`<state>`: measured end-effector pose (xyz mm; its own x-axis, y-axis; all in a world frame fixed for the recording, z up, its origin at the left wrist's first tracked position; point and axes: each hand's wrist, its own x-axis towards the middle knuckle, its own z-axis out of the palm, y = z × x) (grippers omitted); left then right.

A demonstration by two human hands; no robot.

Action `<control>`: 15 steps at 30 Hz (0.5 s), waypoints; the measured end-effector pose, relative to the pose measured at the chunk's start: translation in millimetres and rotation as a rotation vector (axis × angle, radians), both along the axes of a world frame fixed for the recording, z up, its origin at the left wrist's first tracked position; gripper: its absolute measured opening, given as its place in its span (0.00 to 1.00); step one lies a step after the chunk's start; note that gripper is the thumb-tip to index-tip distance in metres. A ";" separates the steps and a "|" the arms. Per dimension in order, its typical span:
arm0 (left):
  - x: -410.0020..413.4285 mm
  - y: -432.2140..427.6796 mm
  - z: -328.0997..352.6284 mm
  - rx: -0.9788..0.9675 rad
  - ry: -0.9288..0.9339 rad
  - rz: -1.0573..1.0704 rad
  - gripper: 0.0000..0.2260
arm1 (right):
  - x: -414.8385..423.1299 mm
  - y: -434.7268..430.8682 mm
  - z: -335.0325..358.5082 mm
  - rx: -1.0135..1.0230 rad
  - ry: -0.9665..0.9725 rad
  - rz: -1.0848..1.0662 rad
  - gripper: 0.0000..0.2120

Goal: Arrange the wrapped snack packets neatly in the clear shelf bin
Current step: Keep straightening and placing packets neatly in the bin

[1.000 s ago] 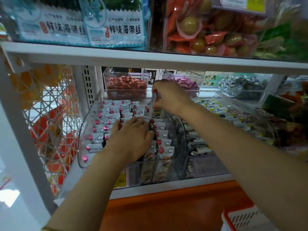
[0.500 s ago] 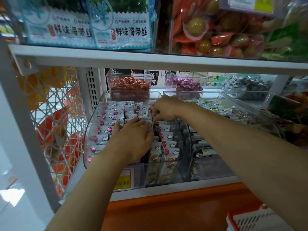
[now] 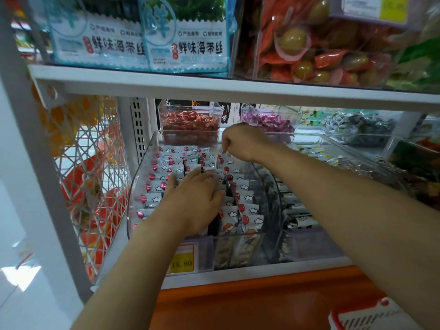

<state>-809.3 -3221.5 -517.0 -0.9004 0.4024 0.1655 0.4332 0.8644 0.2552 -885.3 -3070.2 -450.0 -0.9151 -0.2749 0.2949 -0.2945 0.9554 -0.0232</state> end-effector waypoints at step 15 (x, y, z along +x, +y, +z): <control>-2.5 -5.6 -0.1 -0.036 0.008 0.015 0.22 | -7.9 -21.7 -10.2 -0.002 -0.193 0.104 0.03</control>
<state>-811.8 -3227.1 -517.1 -0.9051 0.3944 0.1588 0.4219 0.8795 0.2203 -893.1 -3092.0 -460.2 -0.9215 -0.3701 0.1173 -0.3811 0.9201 -0.0905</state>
